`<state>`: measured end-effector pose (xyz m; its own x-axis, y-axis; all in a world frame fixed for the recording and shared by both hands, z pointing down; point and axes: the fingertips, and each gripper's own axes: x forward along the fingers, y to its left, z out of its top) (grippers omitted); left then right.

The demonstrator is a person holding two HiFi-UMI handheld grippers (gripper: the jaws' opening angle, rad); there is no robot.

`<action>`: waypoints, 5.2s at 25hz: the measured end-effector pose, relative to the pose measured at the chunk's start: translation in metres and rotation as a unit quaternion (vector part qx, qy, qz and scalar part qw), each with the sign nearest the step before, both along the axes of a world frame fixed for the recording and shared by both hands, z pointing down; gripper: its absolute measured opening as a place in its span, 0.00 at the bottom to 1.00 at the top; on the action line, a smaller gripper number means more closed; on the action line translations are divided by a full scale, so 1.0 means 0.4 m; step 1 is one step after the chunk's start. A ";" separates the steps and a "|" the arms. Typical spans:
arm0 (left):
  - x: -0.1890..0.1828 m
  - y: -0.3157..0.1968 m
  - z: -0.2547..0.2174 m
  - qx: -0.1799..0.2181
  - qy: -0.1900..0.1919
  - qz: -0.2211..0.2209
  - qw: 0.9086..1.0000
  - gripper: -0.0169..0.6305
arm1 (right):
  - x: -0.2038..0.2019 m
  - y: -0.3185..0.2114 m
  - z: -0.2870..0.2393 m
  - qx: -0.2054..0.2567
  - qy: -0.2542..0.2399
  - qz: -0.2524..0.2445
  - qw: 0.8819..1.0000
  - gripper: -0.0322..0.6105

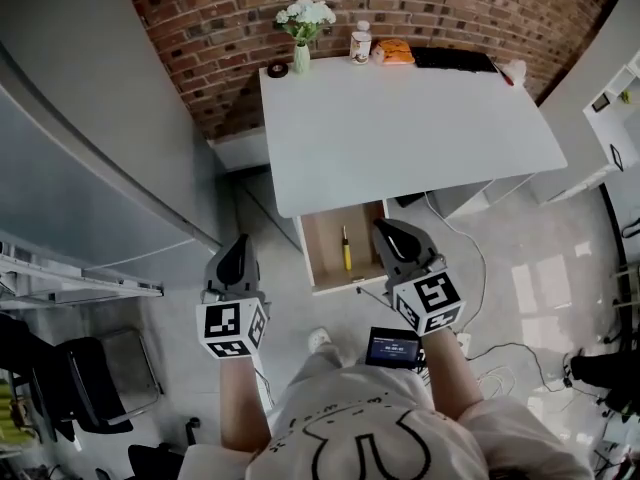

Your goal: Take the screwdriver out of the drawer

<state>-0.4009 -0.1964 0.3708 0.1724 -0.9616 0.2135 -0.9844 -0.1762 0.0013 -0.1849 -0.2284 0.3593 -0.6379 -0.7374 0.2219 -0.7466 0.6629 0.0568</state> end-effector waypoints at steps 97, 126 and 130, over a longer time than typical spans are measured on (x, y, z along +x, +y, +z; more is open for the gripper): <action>-0.177 -0.095 0.930 -0.237 0.056 -0.095 0.965 0.05 | 0.000 -0.247 1.328 -0.457 0.177 0.137 0.861 0.17; -0.120 -0.049 0.616 -0.211 0.067 -0.075 0.972 0.05 | -0.033 -0.171 0.869 -0.417 0.140 0.087 0.894 0.17; -0.106 -0.036 0.590 -0.210 0.072 -0.069 0.973 0.05 | -0.025 -0.148 0.797 -0.408 0.131 0.081 0.900 0.17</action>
<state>-0.4432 -0.2108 0.6066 0.1049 -0.8111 0.5754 -0.9827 0.0041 0.1849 -0.1950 -0.2878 0.6779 -0.3846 -0.3387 0.8587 -0.8686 0.4478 -0.2124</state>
